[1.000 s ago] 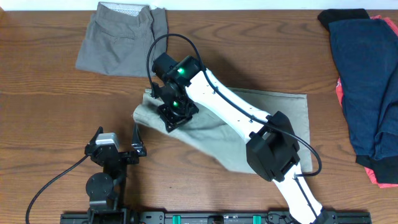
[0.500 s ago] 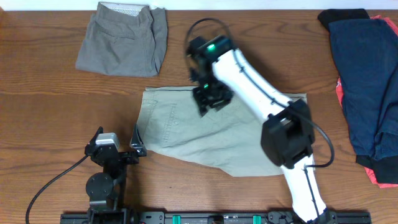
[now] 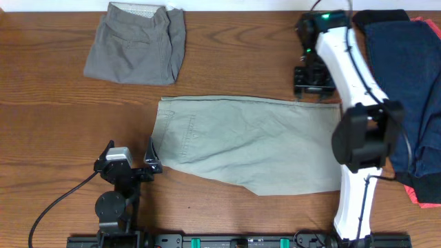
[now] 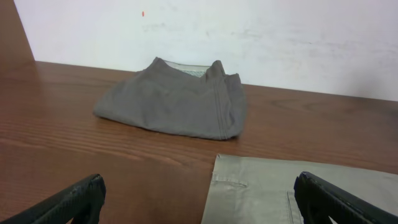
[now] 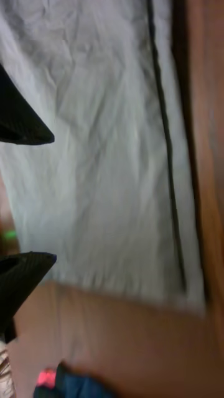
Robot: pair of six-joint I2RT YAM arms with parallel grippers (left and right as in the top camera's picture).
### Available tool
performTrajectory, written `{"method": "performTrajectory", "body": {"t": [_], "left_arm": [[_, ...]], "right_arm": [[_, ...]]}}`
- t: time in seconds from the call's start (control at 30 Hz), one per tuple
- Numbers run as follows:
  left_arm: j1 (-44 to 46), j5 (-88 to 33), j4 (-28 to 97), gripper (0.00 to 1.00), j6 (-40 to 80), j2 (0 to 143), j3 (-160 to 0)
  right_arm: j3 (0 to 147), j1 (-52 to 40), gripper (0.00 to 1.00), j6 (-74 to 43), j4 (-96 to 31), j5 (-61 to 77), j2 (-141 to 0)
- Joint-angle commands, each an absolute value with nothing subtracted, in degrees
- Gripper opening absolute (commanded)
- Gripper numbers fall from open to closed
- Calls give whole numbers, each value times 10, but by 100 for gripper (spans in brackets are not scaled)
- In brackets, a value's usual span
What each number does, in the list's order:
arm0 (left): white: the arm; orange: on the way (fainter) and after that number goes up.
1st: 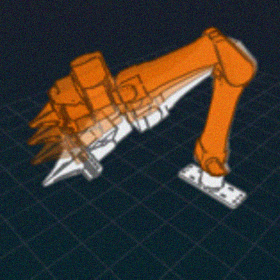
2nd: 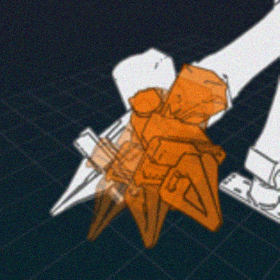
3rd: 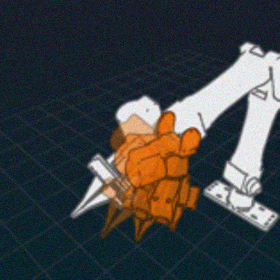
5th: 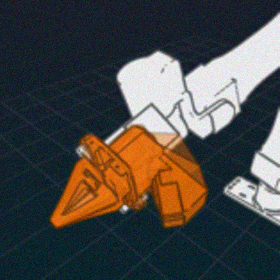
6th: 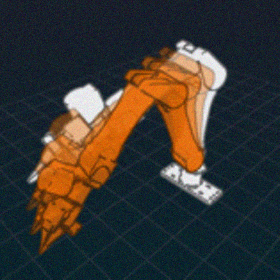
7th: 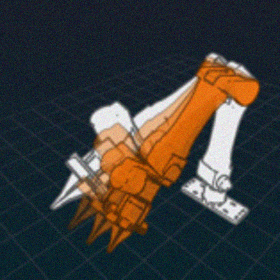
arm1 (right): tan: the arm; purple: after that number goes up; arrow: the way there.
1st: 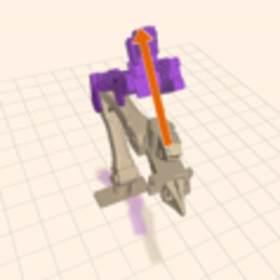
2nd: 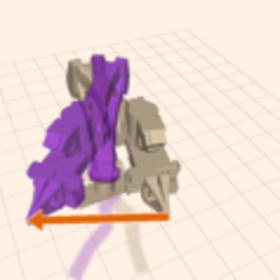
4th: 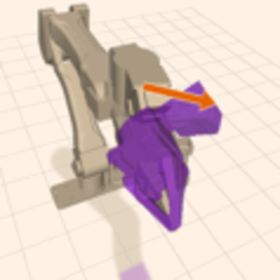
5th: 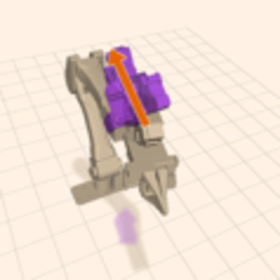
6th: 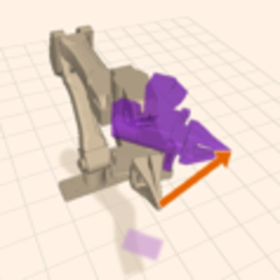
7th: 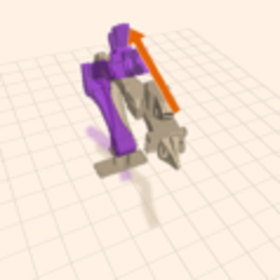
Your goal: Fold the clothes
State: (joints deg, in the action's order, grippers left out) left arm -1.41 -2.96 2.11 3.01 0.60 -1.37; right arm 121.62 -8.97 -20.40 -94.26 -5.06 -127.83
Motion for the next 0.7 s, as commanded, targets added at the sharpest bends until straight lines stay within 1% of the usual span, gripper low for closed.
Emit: {"method": "performTrajectory", "body": {"t": [0.0, 0.13, 0.2, 0.27, 0.3, 0.37, 0.5, 0.67], "left_arm": [[-16, -21, 38, 98, 33, 2, -2], [-16, -21, 38, 98, 33, 2, -2], [-16, -21, 38, 98, 33, 2, -2], [-16, -21, 38, 98, 33, 2, -2], [-16, -21, 38, 98, 33, 2, -2], [-16, -21, 38, 98, 33, 2, -2], [-16, -21, 38, 98, 33, 2, -2], [-16, -21, 38, 98, 33, 2, -2]], "right_arm": [[1220, -69, 56, -229, -955, -94, -1202], [1200, -49, 60, -233, -973, -123, -1174], [1176, -38, 66, -234, -969, -122, -1166], [1148, -29, 69, -234, -964, -122, -1162], [1130, -23, 73, -233, -959, -122, -1161], [1097, -12, 99, -233, -941, -122, -1160], [1039, 23, 99, -222, -883, -111, -1160], [979, 65, 99, -131, -799, -24, -1160]]}}
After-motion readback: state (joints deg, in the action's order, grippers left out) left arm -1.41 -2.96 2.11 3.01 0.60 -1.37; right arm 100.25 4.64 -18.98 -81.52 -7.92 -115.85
